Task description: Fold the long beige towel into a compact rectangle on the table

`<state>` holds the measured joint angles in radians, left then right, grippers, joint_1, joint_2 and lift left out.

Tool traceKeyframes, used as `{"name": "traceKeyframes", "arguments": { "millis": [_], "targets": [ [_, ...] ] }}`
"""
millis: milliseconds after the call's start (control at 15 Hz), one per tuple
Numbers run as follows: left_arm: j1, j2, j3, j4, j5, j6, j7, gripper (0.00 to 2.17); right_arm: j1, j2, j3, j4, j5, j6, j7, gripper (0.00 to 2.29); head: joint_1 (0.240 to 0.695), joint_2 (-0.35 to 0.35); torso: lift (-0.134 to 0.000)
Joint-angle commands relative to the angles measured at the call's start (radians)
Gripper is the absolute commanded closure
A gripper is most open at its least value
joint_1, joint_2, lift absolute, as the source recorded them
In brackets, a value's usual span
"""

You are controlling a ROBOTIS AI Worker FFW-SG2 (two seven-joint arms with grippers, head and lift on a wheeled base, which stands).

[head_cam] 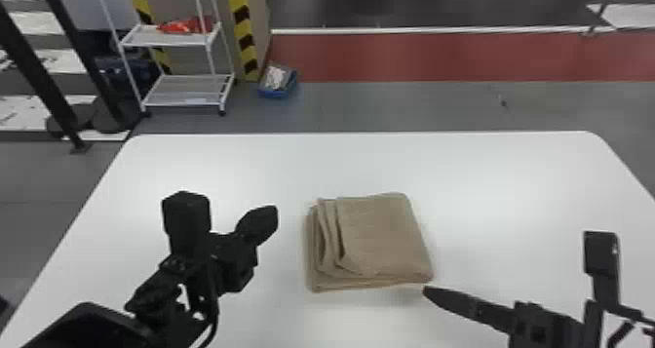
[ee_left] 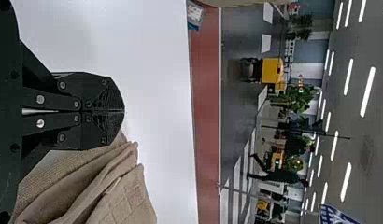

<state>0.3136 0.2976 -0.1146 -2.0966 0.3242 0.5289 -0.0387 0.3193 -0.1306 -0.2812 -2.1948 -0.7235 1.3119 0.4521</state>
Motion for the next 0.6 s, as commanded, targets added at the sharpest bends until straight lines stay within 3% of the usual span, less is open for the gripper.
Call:
{"name": "traceKeyframes", "arguments": {
  "millis": [0, 267, 533],
  "targets": [
    [-0.005, -0.001, 0.004, 0.01, 0.004, -0.002, -0.007, 1.86, 0.006, 0.011, 0.014, 0.006, 0.073, -0.018, -0.004, 1.89, 0.695, 0.047, -0.124],
    [-0.016, -0.001, 0.006, 0.021, 0.009, -0.002, -0.013, 1.86, -0.005, 0.017, 0.043, 0.046, 0.128, -0.076, -0.021, 1.89, 0.695, 0.031, -0.124],
    [-0.021, -0.003, 0.001, 0.027, 0.009, -0.002, -0.015, 1.86, -0.06, 0.017, 0.109, 0.107, 0.18, -0.171, -0.076, 1.89, 0.695, 0.029, -0.124]
  ]
}}
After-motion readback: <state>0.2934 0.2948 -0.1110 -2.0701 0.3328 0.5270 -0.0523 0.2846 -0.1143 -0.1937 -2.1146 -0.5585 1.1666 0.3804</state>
